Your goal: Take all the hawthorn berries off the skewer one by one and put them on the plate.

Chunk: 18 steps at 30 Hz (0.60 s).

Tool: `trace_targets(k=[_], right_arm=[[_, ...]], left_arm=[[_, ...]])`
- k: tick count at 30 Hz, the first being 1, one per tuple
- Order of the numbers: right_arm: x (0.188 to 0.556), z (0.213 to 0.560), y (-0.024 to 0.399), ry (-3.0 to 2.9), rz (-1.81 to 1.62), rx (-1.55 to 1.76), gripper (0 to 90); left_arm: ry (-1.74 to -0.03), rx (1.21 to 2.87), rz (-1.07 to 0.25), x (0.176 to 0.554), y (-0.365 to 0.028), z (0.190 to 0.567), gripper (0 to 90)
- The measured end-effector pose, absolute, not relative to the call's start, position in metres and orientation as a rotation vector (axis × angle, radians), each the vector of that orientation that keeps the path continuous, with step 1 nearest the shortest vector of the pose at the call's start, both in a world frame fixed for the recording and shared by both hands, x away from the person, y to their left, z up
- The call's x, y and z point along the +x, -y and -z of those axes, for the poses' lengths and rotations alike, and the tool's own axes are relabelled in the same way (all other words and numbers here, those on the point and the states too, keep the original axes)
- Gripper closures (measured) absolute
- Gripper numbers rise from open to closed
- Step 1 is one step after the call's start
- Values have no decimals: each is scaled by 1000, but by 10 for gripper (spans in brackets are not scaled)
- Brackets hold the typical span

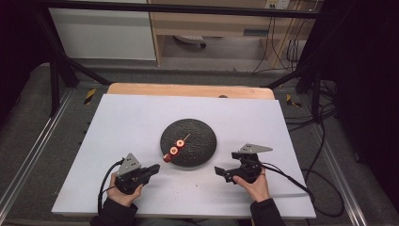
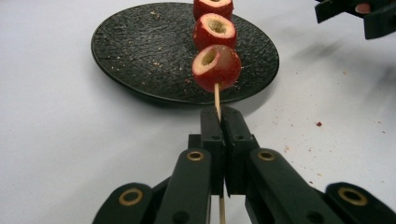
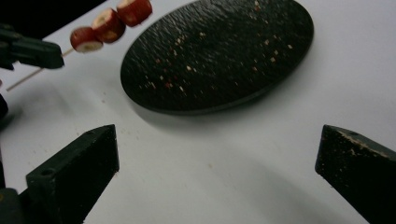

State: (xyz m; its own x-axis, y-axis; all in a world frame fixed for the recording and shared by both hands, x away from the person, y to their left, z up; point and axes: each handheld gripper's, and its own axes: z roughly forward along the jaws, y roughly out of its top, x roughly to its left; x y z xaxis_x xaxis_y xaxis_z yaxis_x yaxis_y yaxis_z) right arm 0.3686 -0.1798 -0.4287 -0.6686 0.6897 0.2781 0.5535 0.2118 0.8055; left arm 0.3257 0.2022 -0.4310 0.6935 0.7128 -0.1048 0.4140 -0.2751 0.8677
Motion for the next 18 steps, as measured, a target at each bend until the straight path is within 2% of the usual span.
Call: trace_targets(k=[11, 16, 18], right_arm=[[385, 410, 129, -2301, -1545, 1197, 29], [393, 407, 113, -2285, -1581, 1215, 72], [400, 406, 104, -2270, -1608, 1260, 119]], left_arm=[[-872, 1915, -367, 325, -200, 432, 883], [-865, 1913, -364, 325, -198, 433, 883], [-861, 1915, -363, 324, -197, 432, 883]])
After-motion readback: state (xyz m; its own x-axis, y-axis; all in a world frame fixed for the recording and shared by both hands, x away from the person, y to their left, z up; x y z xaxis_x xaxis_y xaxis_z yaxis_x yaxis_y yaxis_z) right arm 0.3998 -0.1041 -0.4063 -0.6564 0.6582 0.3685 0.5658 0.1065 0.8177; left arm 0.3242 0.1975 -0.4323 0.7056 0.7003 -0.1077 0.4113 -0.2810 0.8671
